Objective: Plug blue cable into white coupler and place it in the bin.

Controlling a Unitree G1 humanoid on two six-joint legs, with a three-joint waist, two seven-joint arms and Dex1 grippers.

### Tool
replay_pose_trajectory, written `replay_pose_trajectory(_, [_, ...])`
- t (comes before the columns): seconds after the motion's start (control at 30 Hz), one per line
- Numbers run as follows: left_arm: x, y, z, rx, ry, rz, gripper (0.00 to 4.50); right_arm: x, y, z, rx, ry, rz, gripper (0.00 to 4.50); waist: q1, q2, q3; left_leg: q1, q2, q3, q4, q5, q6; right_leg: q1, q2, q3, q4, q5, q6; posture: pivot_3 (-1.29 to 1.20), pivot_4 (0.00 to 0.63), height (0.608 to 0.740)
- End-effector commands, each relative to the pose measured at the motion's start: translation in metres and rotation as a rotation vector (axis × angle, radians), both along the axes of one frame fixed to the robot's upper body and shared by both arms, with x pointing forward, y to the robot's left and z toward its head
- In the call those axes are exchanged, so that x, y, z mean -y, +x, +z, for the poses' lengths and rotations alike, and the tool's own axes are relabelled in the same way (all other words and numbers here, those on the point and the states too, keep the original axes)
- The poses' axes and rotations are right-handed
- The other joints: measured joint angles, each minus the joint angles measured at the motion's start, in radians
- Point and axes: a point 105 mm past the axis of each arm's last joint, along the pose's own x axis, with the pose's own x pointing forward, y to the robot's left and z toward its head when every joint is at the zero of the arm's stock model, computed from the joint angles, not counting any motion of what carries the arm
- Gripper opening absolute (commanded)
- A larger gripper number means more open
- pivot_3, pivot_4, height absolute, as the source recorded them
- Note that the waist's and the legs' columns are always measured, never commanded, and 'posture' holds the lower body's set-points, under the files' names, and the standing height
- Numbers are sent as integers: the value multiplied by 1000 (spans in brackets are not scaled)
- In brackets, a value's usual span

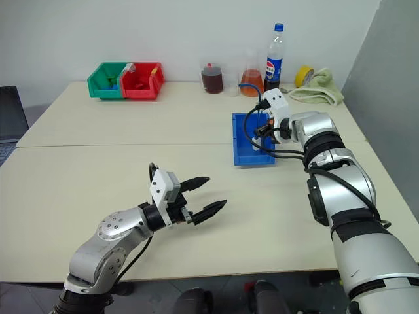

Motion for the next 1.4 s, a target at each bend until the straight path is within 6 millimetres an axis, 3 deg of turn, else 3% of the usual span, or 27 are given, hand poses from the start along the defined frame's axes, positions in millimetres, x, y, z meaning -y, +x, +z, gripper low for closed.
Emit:
replay_pose_trajectory(0.03, [-2, 0, 9, 48, -4, 14, 4500, -4, 3, 18, 49, 12, 1, 794, 0, 0, 0, 0, 0, 0, 0, 0, 0, 0, 0, 0, 0, 0, 0, 0, 150, 740])
replay_pose_trajectory(0.27, [-3, 1, 10, 49, 1, 18, 4500, -6, 4, 20, 61, 17, -6, 2140, -1, 0, 0, 0, 0, 0, 0, 0, 0, 0, 0, 0, 0, 0, 0, 0, 150, 740])
replay_pose_trajectory(0.6, [0, 3, 12, 55, -4, 6, 4500, -3, 8, 27, 109, 33, -39, 4468, -1, 0, 0, 0, 0, 0, 0, 0, 0, 0, 0, 0, 0, 0, 0, 0, 150, 740])
replay_pose_trajectory(1.13, [-2, 3, 12, 53, 11, 3, 4500, -1, 3, 35, 100, 88, 26, 4468, -1, 0, 0, 0, 0, 0, 0, 0, 0, 0, 0, 0, 1, 0, 0, 0, 150, 740])
replay_pose_trajectory(1.4, [-26, 10, 2, 14, 26, 202, 4500, 10, -20, 61, 194, 108, 188, 4468, 0, 0, 0, 0, 0, -1, -1, 0, 0, 0, 0, -1, -1, 0, 0, 0, 150, 740])
